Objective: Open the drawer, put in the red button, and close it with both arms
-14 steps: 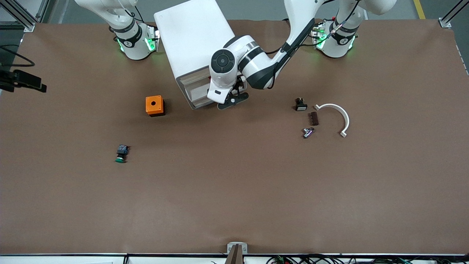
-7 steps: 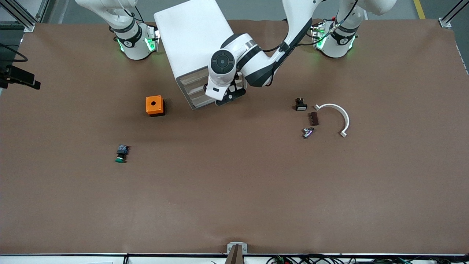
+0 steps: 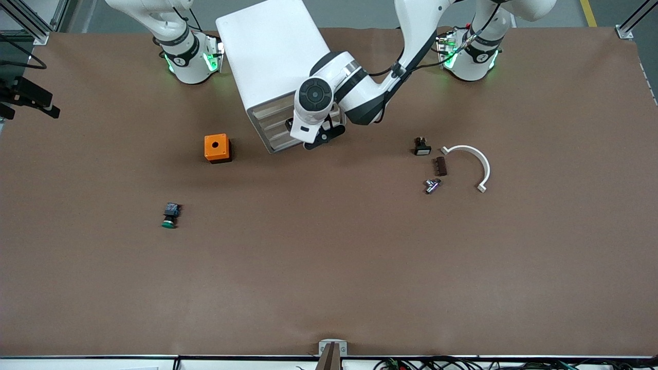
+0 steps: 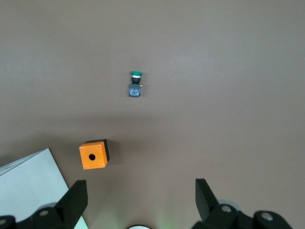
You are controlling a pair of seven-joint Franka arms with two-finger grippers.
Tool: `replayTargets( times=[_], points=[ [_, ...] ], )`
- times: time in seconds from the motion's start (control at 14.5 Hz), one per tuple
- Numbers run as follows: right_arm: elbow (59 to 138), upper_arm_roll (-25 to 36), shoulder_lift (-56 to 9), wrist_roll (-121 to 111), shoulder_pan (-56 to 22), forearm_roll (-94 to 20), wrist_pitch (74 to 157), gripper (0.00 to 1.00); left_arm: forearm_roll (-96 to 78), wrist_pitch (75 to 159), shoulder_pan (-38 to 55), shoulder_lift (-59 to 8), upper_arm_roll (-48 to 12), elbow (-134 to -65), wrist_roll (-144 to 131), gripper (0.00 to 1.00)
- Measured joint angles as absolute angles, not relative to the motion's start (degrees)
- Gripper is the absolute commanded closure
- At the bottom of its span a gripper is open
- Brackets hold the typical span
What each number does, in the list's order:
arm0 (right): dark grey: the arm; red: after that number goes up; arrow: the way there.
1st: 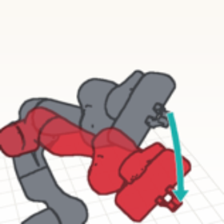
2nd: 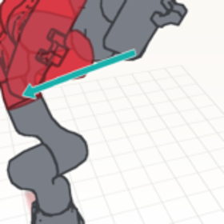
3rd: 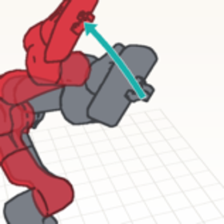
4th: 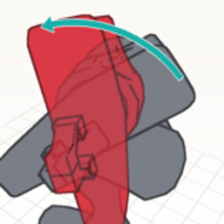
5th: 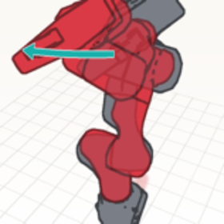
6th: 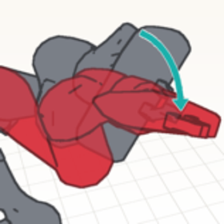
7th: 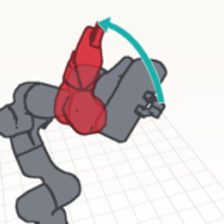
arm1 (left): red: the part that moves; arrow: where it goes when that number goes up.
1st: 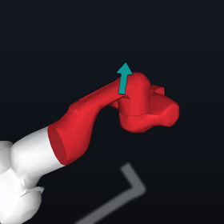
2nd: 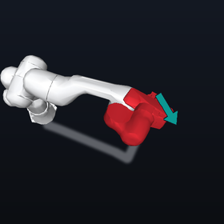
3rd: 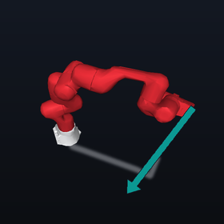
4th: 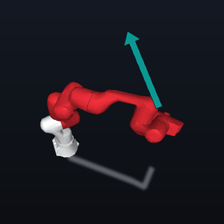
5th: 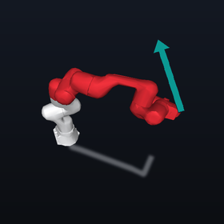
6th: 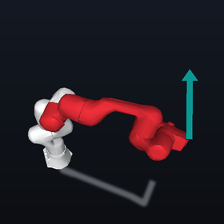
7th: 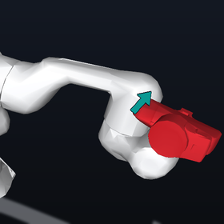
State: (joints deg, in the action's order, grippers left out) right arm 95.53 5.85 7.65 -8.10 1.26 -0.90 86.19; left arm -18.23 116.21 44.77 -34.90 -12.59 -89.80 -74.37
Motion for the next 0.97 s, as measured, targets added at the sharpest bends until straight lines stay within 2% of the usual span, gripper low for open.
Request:
replayTargets(
  times=[0.28, 0.48, 0.97],
  points=[
    [95.98, 5.78, 7.93, -8.64, 1.26, -0.9, 86.83, 0.0, -18.22, 116.32, 44.11, -34.88, -11.7, -88.77, -74.18, 0.0],
    [95.98, 5.73, 7.93, -8.67, 1.26, -0.89, 87.01, 0.0, -16.28, 116.29, 40.29, -34.35, -11.04, -86.71, -69.71, 0.0],
    [95.87, 5.34, 7.97, -8.67, 1.26, -0.89, 87.17, 0.0, -13.9, 113.68, 29.82, -27.75, -10.94, -87.34, -53.44, 0.0]
  ],
)
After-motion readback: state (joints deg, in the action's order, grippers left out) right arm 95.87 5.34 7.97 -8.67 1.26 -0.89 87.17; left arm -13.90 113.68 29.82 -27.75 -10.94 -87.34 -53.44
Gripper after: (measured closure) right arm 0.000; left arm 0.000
